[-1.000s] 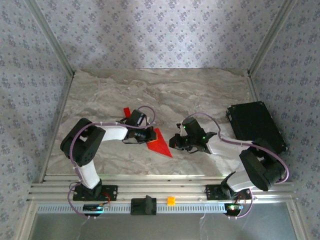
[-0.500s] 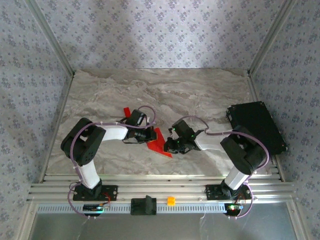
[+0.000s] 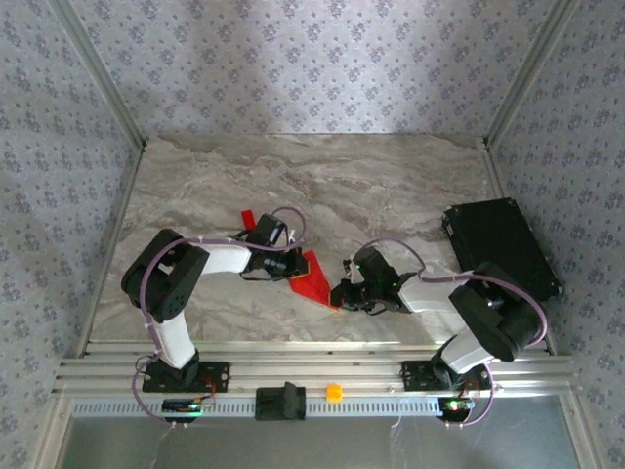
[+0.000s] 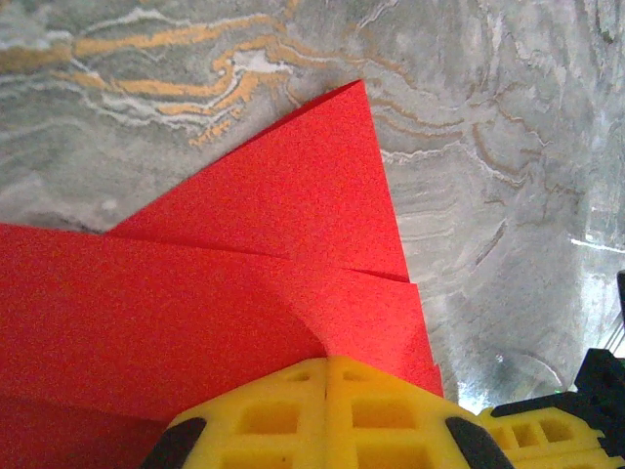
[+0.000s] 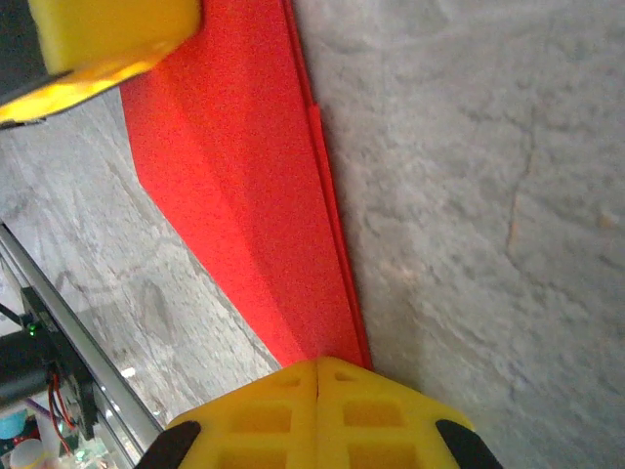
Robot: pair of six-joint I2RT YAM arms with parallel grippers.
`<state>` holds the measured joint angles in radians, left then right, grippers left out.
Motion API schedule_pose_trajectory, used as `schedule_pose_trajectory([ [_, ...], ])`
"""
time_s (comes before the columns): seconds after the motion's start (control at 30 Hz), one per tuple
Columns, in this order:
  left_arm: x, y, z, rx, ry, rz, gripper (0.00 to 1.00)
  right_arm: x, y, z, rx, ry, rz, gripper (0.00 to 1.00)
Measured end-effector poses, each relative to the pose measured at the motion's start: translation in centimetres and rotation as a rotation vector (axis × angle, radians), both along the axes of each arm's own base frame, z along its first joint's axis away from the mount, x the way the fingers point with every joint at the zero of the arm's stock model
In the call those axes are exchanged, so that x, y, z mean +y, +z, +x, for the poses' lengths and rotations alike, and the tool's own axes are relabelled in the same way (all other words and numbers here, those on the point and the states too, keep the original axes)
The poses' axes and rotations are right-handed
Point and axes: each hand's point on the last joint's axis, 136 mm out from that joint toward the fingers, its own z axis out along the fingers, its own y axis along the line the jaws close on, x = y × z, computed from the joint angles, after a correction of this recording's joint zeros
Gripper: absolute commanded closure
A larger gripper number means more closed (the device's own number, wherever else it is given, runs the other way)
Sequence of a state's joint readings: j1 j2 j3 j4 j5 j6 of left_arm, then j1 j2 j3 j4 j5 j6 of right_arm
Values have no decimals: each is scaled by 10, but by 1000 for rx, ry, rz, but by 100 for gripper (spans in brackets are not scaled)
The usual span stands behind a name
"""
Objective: Fold a paper plane with a square sheet of paper (pick it up from the middle)
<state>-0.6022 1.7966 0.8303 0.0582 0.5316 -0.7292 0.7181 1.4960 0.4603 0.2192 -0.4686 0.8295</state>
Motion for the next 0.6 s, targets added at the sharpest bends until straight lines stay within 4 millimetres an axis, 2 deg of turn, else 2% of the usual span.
schedule_pose_trajectory([
  [0.17, -1, 0, -1, 5, -5, -5, 95, -5, -2, -6, -16, 12, -10, 100],
  [0.47, -2, 0, -2, 7, -9, -11, 95, -26, 0, -25, 13, 0, -52, 100],
  [0.6, -2, 0, -2, 7, -9, -11, 95, -29, 6, -28, 27, 2, -66, 100],
])
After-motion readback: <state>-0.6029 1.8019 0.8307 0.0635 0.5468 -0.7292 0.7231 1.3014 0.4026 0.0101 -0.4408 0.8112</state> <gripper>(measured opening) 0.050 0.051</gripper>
